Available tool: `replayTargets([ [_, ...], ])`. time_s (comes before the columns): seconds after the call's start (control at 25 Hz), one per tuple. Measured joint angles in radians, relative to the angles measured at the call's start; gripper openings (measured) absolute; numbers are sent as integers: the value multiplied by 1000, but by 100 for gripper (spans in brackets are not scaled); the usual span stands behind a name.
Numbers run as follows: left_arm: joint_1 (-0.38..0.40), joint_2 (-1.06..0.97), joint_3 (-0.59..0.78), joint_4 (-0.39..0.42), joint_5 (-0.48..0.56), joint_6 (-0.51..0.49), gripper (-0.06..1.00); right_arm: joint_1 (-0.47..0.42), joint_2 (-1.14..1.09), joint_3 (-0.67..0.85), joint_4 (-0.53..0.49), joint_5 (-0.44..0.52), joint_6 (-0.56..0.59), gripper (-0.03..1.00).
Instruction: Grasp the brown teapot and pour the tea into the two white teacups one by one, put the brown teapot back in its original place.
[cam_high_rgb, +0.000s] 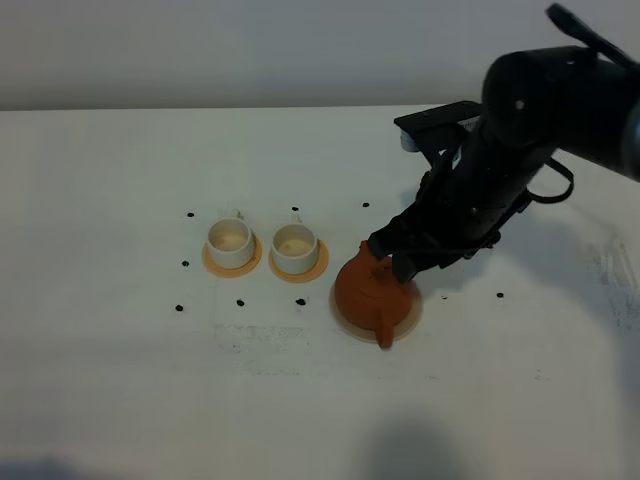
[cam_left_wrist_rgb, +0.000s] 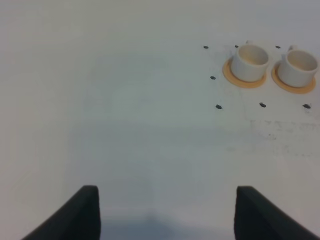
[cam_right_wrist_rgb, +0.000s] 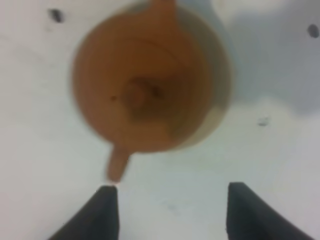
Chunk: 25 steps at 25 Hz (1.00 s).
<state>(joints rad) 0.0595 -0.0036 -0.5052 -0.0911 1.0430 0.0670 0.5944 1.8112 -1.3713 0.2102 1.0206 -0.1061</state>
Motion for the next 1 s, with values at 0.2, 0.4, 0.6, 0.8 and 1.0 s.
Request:
replayTargets([
  [0.2,0,0,0,0,0,0,59,39,-151,180,81,-184,15,46],
  [0.4,0,0,0,0,0,0,59,71,-196,299,89,-340,95,46],
  [0.6,0,0,0,0,0,0,59,71,-120,304,81,-412,195,46],
  [0.8,0,0,0,1,0,0,59,71,-28,237,50,-368,248,46],
  [1.0,0,0,0,64,0,-2,59,72,12,178,-16,-266,288,46],
])
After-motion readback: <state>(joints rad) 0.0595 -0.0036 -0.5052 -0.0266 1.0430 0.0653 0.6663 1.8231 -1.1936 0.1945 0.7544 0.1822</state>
